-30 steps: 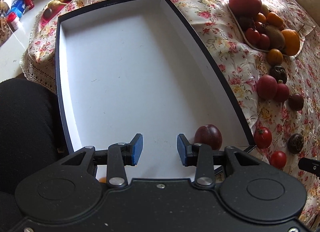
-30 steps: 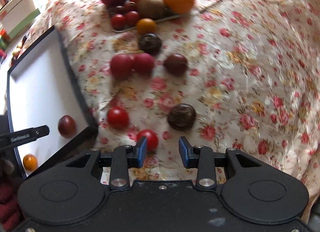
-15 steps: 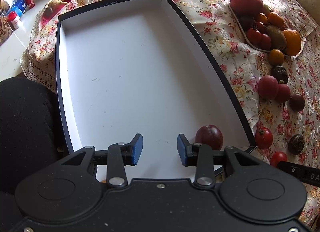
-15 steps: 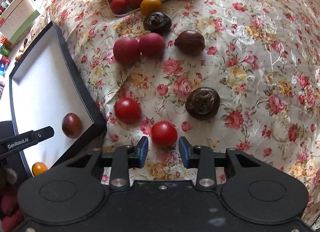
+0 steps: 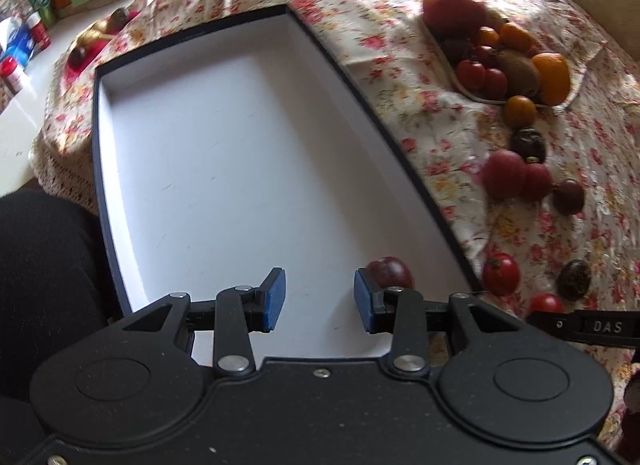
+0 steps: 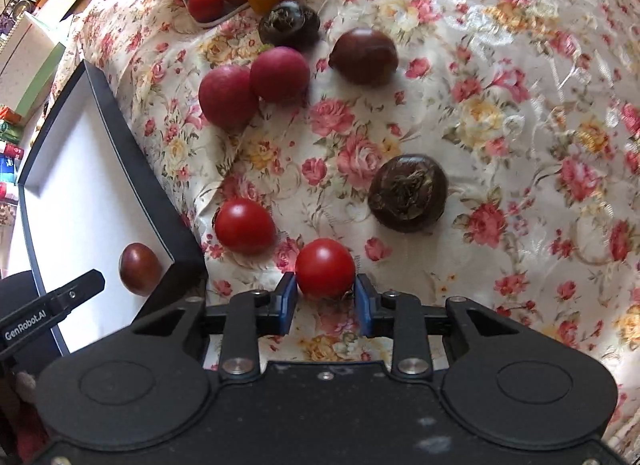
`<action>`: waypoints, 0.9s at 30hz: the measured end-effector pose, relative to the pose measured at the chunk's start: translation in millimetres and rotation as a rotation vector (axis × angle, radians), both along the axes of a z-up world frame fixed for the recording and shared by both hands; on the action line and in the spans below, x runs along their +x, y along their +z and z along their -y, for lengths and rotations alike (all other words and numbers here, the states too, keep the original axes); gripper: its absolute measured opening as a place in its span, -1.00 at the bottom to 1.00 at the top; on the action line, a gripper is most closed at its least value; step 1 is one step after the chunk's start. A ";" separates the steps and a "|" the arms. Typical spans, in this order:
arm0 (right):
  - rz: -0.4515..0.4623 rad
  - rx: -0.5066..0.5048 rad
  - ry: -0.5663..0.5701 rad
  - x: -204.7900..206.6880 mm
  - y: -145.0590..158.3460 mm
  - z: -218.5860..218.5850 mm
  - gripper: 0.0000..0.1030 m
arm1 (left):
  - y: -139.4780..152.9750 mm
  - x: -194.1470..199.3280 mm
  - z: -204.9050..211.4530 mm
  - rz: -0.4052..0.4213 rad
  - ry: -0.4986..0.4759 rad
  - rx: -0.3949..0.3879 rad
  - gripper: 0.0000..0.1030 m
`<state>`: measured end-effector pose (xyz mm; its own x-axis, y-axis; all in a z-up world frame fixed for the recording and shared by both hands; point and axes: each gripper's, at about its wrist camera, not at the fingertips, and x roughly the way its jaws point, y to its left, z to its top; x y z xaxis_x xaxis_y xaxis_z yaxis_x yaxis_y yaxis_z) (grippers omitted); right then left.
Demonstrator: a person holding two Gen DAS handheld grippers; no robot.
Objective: Organize fruits
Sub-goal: 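Reach the right gripper to a red cherry tomato and grasp it, then grasp another red cherry tomato with the left gripper while the right gripper holds its tomato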
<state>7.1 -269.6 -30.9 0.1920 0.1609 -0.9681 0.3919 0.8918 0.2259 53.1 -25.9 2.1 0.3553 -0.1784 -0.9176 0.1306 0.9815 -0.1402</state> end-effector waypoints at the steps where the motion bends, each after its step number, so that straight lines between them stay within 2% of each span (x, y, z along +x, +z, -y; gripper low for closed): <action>1: 0.005 -0.012 0.001 -2.9 3.5 2.0 -0.38 | 5.6 -2.2 6.3 0.015 -0.022 0.004 -0.12; 5: 0.024 -0.042 -0.018 -7.7 16.3 11.7 -0.38 | 26.4 -12.0 41.3 0.073 -0.133 0.039 -0.12; 12: 0.062 -0.086 -0.068 -20.8 38.7 39.3 -0.38 | 27.0 -11.9 110.5 0.025 -0.309 0.016 -0.12; 18: 0.098 -0.110 -0.102 -28.4 48.8 59.8 -0.38 | 3.2 -6.4 145.8 -0.010 -0.348 0.066 -0.12; 24: 0.097 -0.100 -0.104 -30.8 46.8 69.1 -0.38 | -19.5 -4.8 157.3 -0.027 -0.361 0.142 -0.12; 27: 0.091 -0.095 -0.107 -28.5 42.3 70.4 -0.38 | -29.2 -2.3 159.7 -0.051 -0.359 0.149 -0.12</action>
